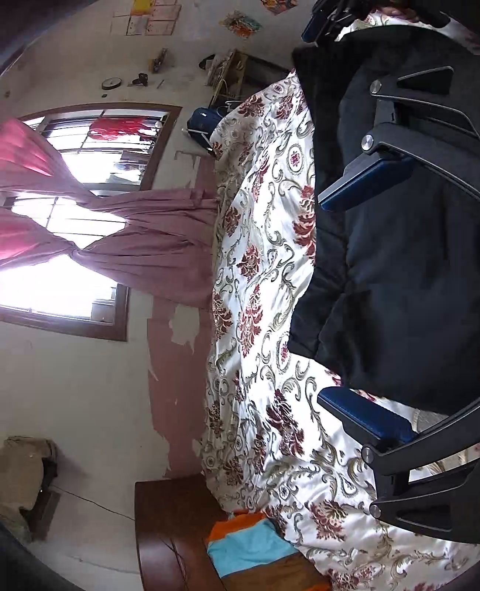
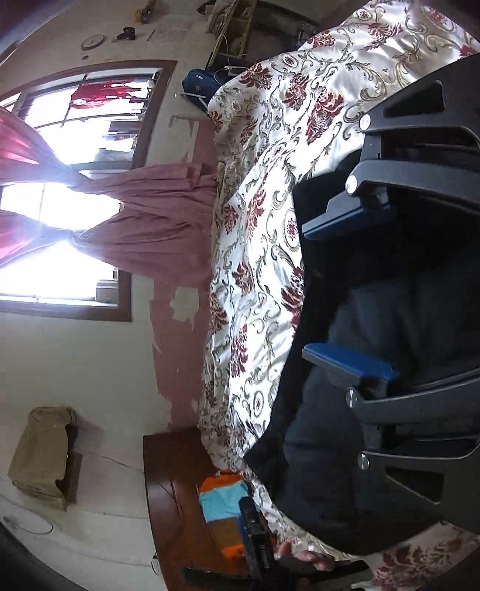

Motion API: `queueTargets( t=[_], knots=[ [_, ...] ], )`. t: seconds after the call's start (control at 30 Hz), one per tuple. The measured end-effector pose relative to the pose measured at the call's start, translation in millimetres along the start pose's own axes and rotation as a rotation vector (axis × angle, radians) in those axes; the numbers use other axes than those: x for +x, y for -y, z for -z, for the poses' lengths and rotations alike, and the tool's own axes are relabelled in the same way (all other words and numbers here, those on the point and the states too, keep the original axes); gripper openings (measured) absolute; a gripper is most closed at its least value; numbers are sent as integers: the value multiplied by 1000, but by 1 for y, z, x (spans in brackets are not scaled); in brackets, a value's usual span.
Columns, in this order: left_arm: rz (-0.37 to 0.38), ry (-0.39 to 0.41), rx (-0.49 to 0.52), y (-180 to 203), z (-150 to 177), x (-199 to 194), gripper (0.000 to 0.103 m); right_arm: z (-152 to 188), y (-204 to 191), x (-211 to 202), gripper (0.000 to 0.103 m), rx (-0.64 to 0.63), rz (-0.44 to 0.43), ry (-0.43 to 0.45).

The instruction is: Fold large clothes

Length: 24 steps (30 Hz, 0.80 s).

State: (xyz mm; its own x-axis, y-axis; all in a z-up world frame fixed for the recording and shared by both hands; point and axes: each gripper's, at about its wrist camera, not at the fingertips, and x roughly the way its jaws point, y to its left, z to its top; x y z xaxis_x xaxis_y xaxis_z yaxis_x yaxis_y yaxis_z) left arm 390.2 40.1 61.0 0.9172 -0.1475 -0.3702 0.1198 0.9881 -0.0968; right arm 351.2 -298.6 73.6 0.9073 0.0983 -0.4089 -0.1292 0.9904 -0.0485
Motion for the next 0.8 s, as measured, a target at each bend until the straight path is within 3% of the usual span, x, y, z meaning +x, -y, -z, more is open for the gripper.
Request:
queueTargets(
  t=[0.07,0.23,0.43,0.6,0.8],
  knots=[
    [19,-13,30,2,10,-12,96,10,-5,-13,73,-9,-36,-1],
    [84,-52,163,19,60,-40,96,45,-23,-27,76,-66,-111,-69],
    [128,-146,254,47,102,-28,96,72,-36,5,76,-102,-139,-201],
    [86,-139,260,60,93,2,103,58,-36,37,76,-143,-93,-210],
    [17,-174,198,64,65,47,103,34,-24,81,76,-144,-3,-255]
  ],
)
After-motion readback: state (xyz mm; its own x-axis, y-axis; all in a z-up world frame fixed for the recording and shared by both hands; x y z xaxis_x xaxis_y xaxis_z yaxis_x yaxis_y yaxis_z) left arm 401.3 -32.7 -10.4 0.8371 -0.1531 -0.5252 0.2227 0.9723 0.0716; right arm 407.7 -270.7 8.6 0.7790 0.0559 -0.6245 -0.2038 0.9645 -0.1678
